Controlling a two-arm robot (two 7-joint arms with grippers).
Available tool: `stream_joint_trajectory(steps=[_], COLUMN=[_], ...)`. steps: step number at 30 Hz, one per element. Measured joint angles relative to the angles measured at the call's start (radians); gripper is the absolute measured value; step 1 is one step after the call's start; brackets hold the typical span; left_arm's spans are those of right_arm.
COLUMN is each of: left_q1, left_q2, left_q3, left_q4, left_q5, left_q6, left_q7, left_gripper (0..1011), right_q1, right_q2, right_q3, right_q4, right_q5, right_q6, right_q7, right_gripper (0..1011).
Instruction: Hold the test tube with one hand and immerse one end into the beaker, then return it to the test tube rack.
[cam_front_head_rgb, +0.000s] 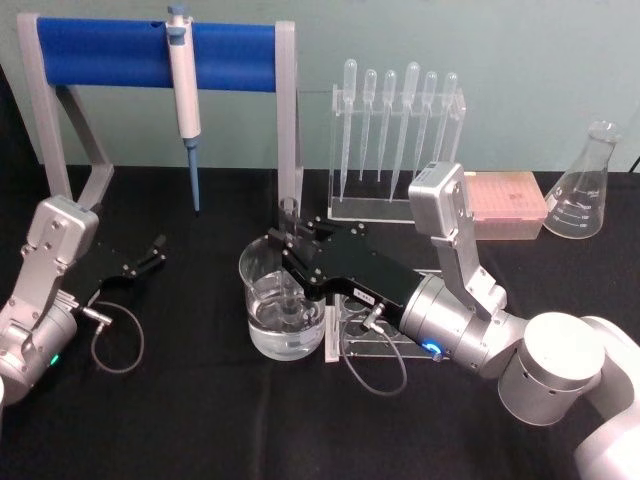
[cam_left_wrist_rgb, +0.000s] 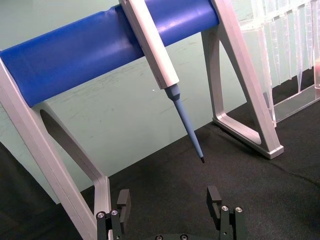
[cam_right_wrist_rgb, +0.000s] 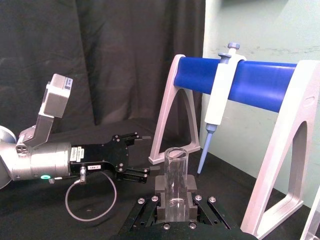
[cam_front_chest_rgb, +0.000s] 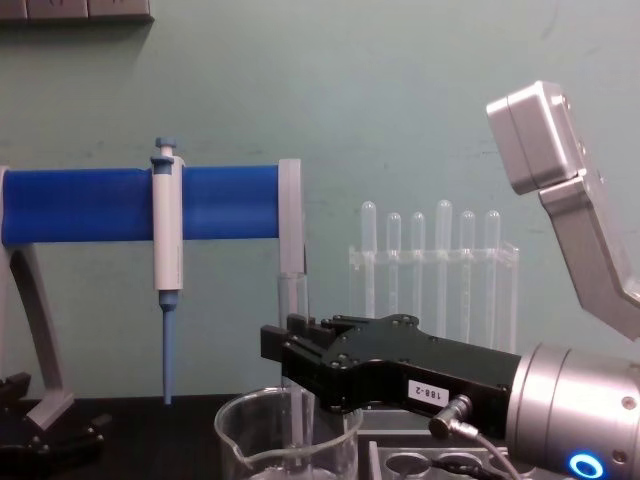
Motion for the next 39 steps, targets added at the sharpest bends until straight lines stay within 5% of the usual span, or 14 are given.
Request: stream_joint_trajectory(steps=[39], left_q1=[0.0], left_q2=[0.0], left_q3=[0.0], left_q4=[0.0], left_q5=[0.0], left_q6=[0.0], left_q7=[0.0], left_gripper=[1000], right_q1=[0.0], right_q2=[0.0], right_q3=[0.0], right_q4=[0.0], right_q5=[0.0], right_q6=[0.0], right_q7=[0.0], right_gripper=[224])
